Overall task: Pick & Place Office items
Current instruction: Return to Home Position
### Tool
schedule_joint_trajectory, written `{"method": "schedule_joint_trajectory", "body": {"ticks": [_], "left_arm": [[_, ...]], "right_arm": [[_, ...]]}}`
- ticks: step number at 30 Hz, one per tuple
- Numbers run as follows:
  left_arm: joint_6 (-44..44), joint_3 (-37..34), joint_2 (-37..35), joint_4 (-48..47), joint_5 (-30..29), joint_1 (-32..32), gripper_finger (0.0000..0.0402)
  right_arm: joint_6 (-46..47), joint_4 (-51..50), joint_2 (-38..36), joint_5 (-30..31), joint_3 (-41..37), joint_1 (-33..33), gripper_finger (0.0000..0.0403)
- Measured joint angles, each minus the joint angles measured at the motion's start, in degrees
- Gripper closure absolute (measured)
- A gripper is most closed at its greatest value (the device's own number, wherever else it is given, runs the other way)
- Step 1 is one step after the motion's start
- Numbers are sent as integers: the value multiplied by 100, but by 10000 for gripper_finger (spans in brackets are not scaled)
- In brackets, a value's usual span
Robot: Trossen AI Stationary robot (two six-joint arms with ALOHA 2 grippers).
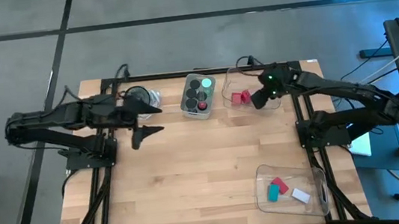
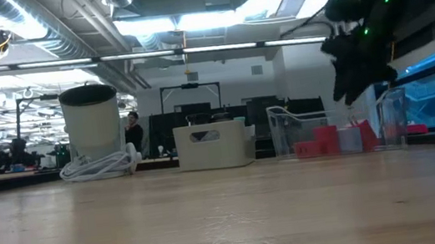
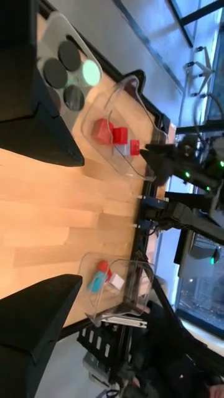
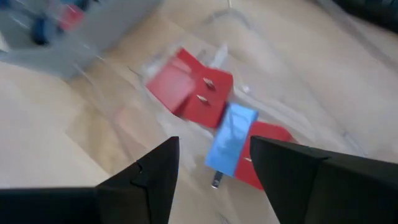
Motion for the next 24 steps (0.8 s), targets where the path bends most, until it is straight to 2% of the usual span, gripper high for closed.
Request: {"method": "schedule_joint_trajectory", "body": {"ticks": [9,16,24], "left_arm": [[-453,0,-980,-855,-793,1,105],[-777,0,-1508,-1482,-1429,0,105],[-930,-322,-2042,-1644,-1805,2,105]], "right_arm": [[-215,-84,-1305,-15,2,6,204],[-407,-258,-1972,4,0,275,204],[-155,-255,-2644,514,-434,801,204]]}}
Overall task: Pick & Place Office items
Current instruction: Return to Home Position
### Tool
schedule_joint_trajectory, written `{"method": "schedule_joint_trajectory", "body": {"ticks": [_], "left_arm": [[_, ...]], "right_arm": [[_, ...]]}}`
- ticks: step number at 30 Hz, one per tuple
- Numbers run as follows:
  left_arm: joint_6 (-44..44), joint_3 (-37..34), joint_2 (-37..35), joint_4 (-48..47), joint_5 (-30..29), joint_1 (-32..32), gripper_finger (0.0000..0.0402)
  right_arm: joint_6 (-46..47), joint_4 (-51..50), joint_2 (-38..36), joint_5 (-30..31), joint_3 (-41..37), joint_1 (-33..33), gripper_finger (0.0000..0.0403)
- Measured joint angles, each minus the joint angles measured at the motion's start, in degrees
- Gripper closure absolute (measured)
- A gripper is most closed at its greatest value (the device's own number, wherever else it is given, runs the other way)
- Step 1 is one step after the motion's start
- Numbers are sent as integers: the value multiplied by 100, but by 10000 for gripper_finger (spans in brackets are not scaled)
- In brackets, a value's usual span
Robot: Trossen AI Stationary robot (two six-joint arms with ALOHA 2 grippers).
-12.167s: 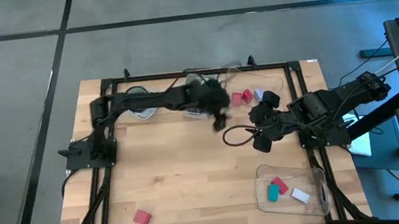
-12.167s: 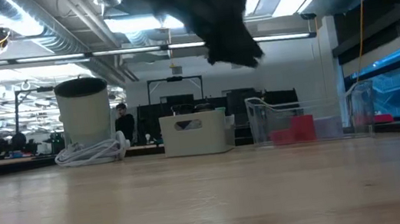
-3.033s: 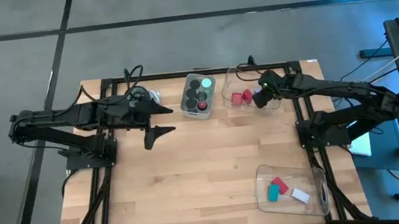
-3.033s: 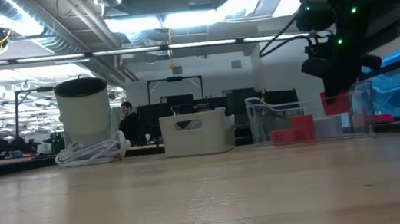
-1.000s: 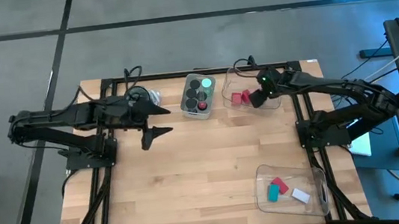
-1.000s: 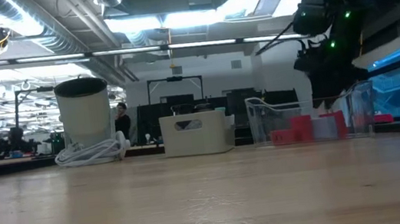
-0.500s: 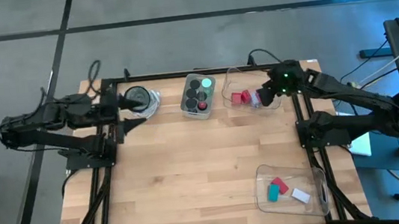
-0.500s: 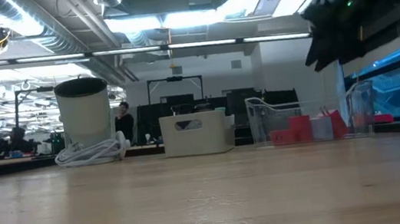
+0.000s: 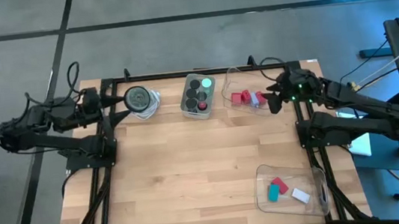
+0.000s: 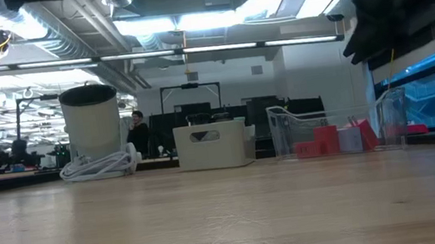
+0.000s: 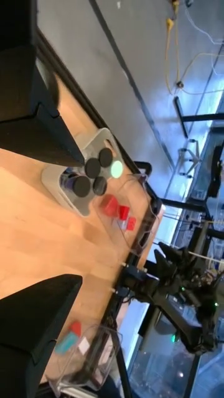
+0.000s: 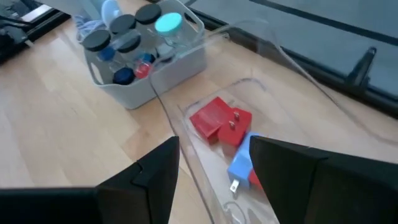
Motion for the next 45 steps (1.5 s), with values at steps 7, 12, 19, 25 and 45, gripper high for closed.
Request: {"method": "schedule_joint_trajectory", "body": {"ticks": [7,12,19,25,45], "left_arm": [[-285,-495,-480,5,-51,-1,105],[-407,-817,-776,13,-186,0,105],[-412,-1284,-1120,304,-271,0,105],[-412,-1425,-1253,305,-353,0,105],[-412,-1424,-1252,307,-435,0,105]], "right_arm": [[485,150,-583,163,-553,408,204],[649,457,-953,288,-840,658,204],[955,874,-1224,712,-1245,1062,204],[1066,1780,-1230,871,-1676,1504,204],[1015,3793,-1228,2117,-2868,3100,204]]}}
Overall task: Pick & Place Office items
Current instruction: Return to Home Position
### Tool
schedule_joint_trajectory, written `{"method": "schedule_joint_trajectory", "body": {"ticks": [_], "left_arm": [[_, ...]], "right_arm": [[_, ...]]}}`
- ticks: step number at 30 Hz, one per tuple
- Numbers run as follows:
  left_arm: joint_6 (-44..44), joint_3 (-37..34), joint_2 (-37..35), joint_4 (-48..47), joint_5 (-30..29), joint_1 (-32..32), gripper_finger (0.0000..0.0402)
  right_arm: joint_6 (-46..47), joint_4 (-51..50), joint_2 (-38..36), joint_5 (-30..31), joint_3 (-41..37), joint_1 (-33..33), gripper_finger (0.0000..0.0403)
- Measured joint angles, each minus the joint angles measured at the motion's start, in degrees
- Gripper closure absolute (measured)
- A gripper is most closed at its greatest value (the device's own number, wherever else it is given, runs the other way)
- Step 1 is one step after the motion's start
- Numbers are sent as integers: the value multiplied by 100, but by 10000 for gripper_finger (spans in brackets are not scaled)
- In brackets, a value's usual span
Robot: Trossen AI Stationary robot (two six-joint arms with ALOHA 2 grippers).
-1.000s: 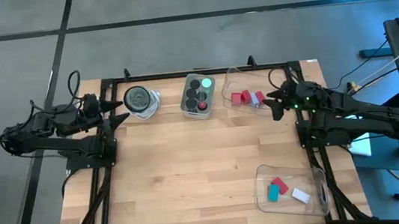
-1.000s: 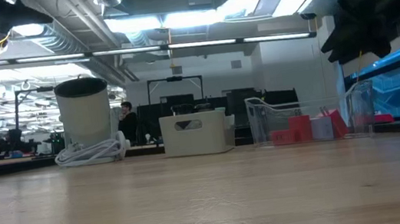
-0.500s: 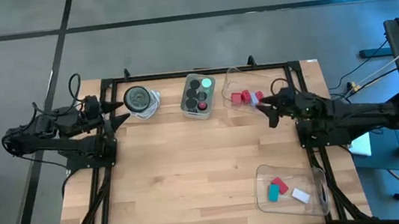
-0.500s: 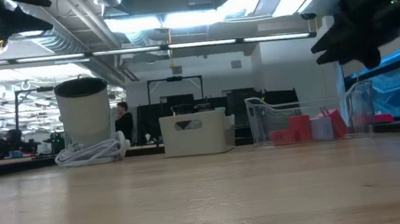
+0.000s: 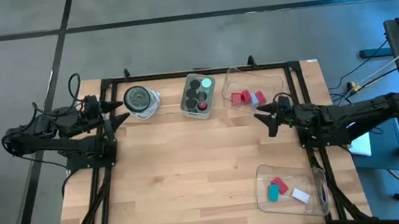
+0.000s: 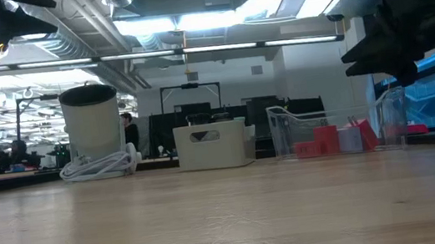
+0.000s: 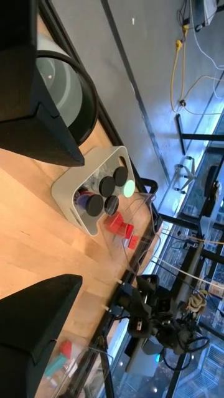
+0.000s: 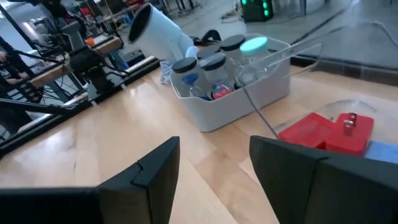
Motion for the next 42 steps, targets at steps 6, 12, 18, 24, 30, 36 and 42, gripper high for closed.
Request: {"method": "schedule_joint_trajectory", "body": {"ticks": [6,12,18,24,30,36,42], "left_arm": [[-35,0,0,-1,0,0,105],[-44,0,0,-1,-2,0,105],[-44,0,0,-3,0,0,105],[16,0,4,-3,-168,-1,105],[212,-411,-56,280,-445,0,105],[466,-1258,-376,1450,-274,0,105],[631,-2097,-896,2489,322,-2,105]], "right_arm": [[-223,459,0,280,-213,351,204],[-396,754,0,605,-399,619,204],[-180,639,2,1120,-403,841,204],[529,-14,42,2168,-405,902,204],[448,-19,42,1882,-405,902,208],[213,-21,42,1381,-405,902,232],[222,-28,42,764,-405,902,244]]}}
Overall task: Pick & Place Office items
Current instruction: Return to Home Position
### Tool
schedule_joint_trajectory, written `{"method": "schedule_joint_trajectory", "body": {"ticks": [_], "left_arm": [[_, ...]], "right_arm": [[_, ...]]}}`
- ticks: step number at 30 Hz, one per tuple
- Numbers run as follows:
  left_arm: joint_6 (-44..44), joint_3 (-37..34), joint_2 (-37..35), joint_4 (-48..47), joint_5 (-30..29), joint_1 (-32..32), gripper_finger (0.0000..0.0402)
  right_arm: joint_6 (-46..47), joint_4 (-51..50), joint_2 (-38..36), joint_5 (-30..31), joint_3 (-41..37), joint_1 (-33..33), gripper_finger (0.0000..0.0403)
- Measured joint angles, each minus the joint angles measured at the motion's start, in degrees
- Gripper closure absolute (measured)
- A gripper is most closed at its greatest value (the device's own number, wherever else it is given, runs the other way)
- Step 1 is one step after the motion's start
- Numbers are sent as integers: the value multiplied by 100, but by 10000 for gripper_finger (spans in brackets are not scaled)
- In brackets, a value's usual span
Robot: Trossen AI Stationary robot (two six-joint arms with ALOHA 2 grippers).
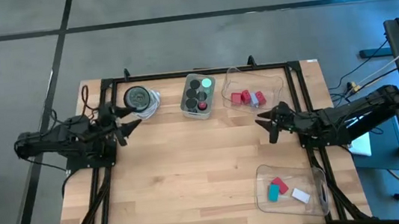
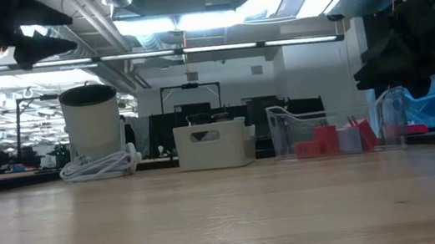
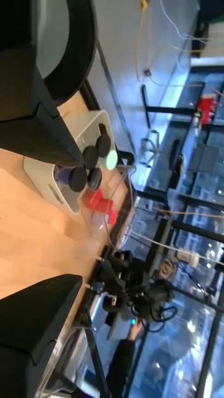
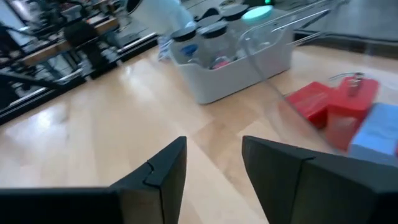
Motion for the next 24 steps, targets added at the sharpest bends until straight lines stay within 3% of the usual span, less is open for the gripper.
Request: {"method": "schedule_joint_trajectory", "body": {"ticks": [12,24], "left_arm": [[32,-1161,-664,972,-129,2,105],[78,-1942,-601,2040,-21,2,105]], "right_arm": [[-2,2,0,-242,0,0,243],[4,2,0,-242,0,0,244]]}}
